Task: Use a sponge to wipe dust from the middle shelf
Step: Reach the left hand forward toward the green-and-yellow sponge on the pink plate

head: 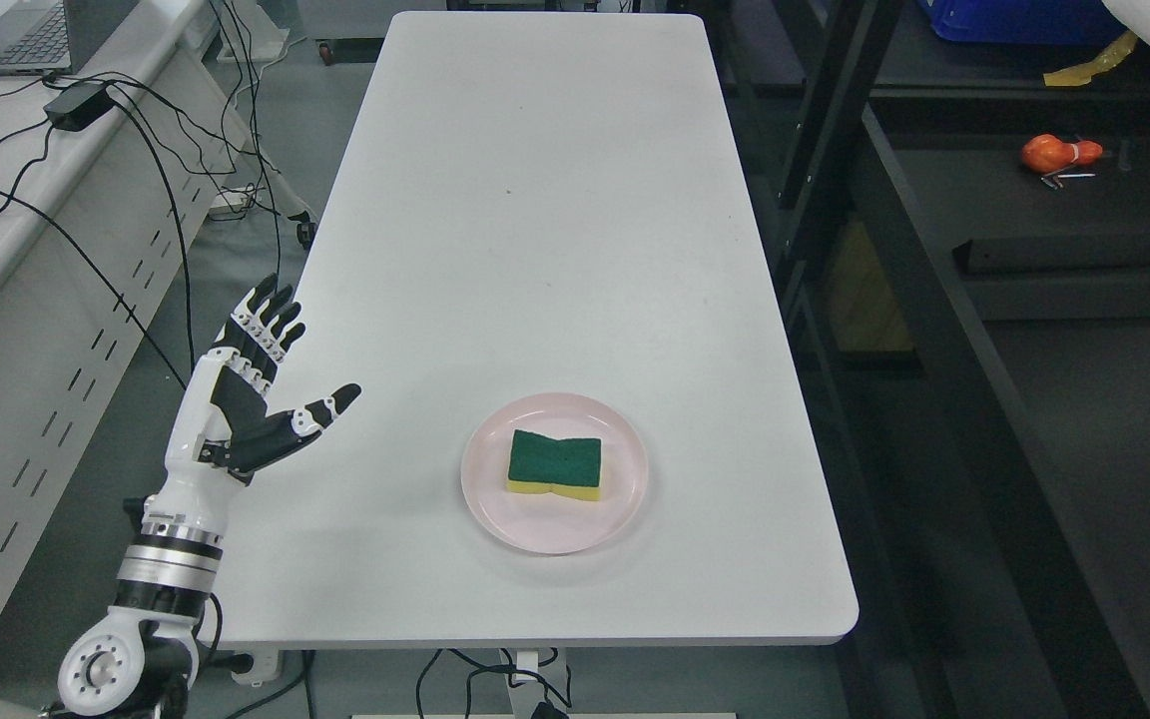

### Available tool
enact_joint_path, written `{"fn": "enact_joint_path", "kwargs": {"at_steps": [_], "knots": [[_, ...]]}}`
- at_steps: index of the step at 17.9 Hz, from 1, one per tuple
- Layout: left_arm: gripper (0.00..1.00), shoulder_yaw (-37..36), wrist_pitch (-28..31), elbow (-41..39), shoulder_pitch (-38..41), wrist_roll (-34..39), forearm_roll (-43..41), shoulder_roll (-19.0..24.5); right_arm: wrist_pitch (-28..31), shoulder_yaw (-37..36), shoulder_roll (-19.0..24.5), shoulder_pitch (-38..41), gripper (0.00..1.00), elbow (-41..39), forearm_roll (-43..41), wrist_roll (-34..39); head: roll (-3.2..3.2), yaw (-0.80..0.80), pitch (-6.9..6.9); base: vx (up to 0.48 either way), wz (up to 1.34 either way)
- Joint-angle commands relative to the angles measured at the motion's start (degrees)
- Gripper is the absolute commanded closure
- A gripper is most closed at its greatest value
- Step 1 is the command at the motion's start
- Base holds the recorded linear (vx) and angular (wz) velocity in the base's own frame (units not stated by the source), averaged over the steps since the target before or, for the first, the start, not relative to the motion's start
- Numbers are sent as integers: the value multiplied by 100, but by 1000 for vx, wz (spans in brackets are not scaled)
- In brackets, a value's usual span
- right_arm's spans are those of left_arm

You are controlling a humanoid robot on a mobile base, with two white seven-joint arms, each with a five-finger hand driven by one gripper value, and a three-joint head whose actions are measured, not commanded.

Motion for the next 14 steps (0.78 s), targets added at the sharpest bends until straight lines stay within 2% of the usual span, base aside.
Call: {"fn": "enact_joint_path", "kwargs": {"at_steps": [1,5,7,9,10,12,14], "knots": [[2,26,0,20,5,7,0,110,5,-2,-100,-2,0,-100,0,3,0,0,0,-130,-98],[2,52,-62,20,-3,-19,0,206,5,-2,-100,-2,0,-100,0,3,0,0,0,-70,-35],[2,18,-376,125,-64,-45,-9,565,5,7,-100,-10,0,-100,0,3,0,0,0,0,0],[2,-79,-833,388,-126,-45,-287,1257,5,7,-100,-2,0,-100,0,3,0,0,0,24,12],[2,-219,-1105,546,-213,-45,-638,1557,5,-2,-100,-2,0,-100,0,3,0,0,0,16,22],[3,-692,-2244,958,-634,-45,-2031,2033,5,-2,-100,-2,0,-100,0,3,0,0,0,8,11],[5,-861,-3230,1267,-1125,-45,-3665,2175,5,-2,-100,-2,0,-100,0,3,0,0,0,0,0]]}}
